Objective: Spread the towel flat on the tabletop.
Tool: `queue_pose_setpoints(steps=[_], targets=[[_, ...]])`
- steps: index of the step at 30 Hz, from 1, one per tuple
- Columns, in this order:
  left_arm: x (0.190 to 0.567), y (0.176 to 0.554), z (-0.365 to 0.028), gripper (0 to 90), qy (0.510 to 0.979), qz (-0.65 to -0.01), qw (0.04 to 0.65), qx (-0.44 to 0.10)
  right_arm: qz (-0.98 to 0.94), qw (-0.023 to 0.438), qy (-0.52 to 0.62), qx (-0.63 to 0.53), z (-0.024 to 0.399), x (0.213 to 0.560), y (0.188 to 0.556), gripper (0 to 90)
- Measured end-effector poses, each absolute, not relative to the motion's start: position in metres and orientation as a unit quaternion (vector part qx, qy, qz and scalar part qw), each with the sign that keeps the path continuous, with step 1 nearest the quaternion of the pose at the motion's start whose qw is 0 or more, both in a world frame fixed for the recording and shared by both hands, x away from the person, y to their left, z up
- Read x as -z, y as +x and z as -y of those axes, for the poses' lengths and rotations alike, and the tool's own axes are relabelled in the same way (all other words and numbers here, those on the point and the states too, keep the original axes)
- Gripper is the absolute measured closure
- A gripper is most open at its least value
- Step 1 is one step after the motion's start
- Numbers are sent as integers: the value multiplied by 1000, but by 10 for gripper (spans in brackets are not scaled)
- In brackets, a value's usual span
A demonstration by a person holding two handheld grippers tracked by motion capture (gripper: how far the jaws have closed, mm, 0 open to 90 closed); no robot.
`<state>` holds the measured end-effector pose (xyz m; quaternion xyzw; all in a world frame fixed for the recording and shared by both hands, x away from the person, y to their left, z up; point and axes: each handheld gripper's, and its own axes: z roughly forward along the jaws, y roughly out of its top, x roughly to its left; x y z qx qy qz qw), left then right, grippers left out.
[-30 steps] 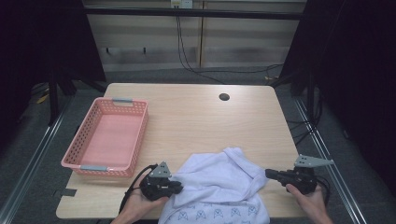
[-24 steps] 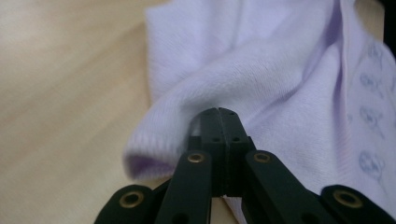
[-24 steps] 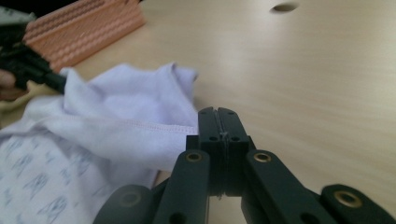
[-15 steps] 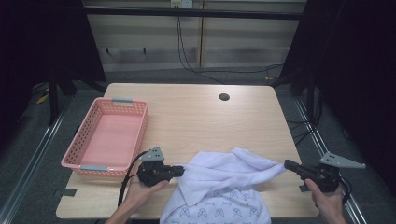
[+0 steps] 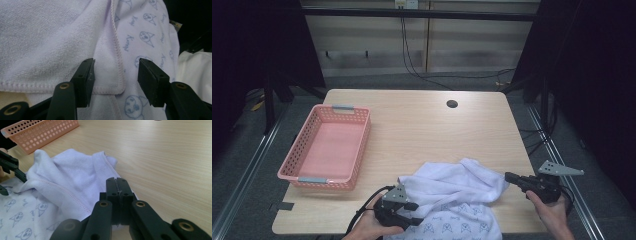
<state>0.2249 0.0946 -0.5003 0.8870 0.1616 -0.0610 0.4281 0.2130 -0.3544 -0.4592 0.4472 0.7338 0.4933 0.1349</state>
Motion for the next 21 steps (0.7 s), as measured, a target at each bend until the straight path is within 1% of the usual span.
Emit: queue_pose_setpoints(steps=[1, 2, 3, 4, 6, 8, 9, 11, 14, 15, 17, 21], targets=[[501, 223, -95, 460, 888, -161, 427, 52, -735, 134, 447, -492, 355, 460, 213, 897], [501, 219, -94, 488, 891, -156, 426, 22, -735, 133, 447, -492, 354, 461, 214, 897], [502, 217, -94, 575, 893, -152, 423, 3, -735, 133, 448, -491, 354, 461, 214, 897], [501, 215, -93, 608, 895, -152, 419, -13, -736, 131, 447, -491, 354, 462, 214, 897], [500, 214, -92, 728, 899, -157, 408, -34, -737, 131, 447, -490, 353, 462, 213, 897], [498, 215, -93, 807, 898, -161, 410, -21, -737, 132, 447, -490, 353, 460, 211, 897], [497, 218, -95, 826, 897, -162, 410, -3, -737, 134, 444, -492, 354, 460, 210, 897], [493, 223, -102, 843, 885, -174, 432, 22, -733, 135, 444, -497, 357, 457, 208, 897], [480, 230, -117, 849, 855, -199, 478, 43, -723, 140, 445, -509, 362, 451, 203, 897], [475, 232, -121, 850, 848, -205, 489, 34, -720, 142, 445, -514, 364, 448, 201, 897], [467, 236, -129, 849, 833, -213, 510, 37, -714, 147, 444, -521, 367, 443, 200, 897], [452, 243, -143, 848, 814, -223, 535, 24, -710, 158, 434, -532, 364, 431, 200, 897]])
